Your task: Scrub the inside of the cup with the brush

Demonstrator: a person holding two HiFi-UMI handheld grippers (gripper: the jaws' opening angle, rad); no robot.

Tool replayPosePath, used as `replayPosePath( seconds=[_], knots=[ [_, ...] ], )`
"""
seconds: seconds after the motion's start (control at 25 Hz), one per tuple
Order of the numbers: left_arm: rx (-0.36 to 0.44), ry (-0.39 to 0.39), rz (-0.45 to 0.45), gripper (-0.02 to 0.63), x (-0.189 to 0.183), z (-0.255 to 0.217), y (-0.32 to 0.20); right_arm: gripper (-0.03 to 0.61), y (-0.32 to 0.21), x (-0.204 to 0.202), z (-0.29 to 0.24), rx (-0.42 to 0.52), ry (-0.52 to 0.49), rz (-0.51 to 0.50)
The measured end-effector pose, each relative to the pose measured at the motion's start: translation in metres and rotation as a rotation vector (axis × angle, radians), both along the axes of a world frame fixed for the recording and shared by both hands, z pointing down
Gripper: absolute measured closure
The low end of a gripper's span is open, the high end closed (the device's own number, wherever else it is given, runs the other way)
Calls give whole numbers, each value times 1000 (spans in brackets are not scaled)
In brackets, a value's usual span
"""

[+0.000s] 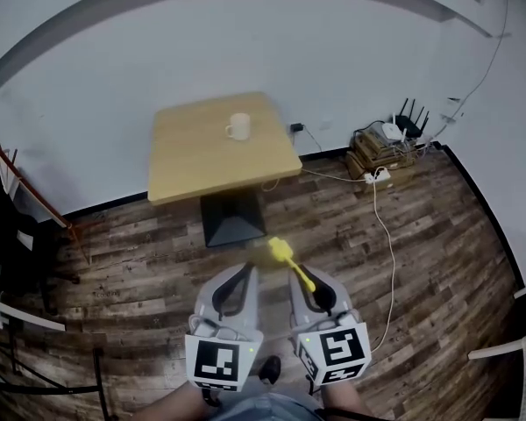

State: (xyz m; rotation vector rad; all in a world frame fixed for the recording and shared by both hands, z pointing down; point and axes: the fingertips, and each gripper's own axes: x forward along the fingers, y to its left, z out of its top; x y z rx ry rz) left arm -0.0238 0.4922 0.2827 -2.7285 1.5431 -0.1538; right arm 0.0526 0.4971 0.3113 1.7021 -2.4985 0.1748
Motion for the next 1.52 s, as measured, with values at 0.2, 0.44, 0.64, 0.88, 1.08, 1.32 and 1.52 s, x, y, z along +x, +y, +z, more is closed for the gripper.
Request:
replayPosePath(
  seconds=[0.2, 0.44, 0.64, 0.88, 1.08, 1.32, 1.52],
  knots=[
    [-12, -22, -17, 594, 4, 7, -7, 538, -5, 20, 9, -7, -31, 22],
    [-56, -31, -16, 595, 9, 26, -25, 538, -26, 20, 23, -35, -44, 1],
    [-66, 0, -28, 595, 8, 35, -71, 538, -65, 20, 37, -73, -49, -18],
    [-50, 17, -26, 594, -5, 29, -158, 538, -146, 11, 36, -83, -48, -20],
    [-61, 14, -6, 594, -11, 33, -218, 538, -207, -2, 30, -119, -25, -25],
    [-34, 20, 24, 594, -20, 24, -278, 538, -275, -18, 9, -39, -1, -36],
    [-15, 21, 31, 595, -22, 22, -310, 538, -303, -19, -4, -10, 28, -30]
  ],
)
